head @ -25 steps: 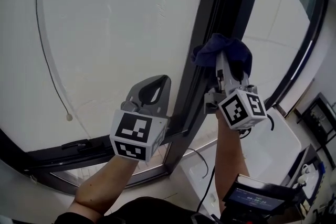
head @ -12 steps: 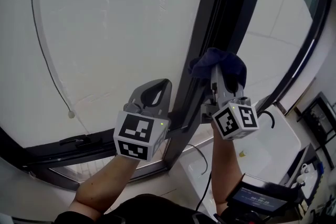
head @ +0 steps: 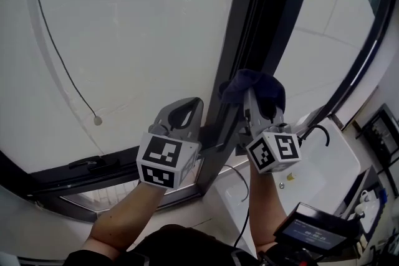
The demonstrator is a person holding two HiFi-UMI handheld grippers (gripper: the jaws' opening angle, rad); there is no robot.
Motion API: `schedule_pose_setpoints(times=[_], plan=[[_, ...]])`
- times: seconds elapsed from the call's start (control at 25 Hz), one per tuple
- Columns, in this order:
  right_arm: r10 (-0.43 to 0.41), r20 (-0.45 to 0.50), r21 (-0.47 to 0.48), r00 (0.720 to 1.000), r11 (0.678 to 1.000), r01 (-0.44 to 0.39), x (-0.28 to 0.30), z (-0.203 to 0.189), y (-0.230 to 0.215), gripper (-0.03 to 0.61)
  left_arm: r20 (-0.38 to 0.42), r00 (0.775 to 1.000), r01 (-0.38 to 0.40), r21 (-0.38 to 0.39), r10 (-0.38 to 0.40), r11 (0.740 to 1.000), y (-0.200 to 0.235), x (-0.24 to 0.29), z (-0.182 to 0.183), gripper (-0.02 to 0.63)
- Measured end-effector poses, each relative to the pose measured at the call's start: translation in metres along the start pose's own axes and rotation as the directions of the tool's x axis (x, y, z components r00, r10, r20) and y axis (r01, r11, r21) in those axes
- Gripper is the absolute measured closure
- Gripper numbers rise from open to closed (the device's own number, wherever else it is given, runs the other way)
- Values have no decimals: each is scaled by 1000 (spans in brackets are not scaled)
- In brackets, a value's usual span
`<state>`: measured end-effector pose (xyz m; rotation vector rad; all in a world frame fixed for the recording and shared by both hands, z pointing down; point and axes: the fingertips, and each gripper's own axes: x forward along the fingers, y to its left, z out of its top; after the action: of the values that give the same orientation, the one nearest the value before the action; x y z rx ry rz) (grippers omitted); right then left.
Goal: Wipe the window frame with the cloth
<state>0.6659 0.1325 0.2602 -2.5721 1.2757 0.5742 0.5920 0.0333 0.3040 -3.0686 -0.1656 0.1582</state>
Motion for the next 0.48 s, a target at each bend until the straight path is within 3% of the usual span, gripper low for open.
schedule_pose_setpoints(times=[0.48], plan=[[-6,-96,15,995,1000,8,-26,-59,-1,509,-66,998,23,16,-22,1000,-14,8,-42,620]])
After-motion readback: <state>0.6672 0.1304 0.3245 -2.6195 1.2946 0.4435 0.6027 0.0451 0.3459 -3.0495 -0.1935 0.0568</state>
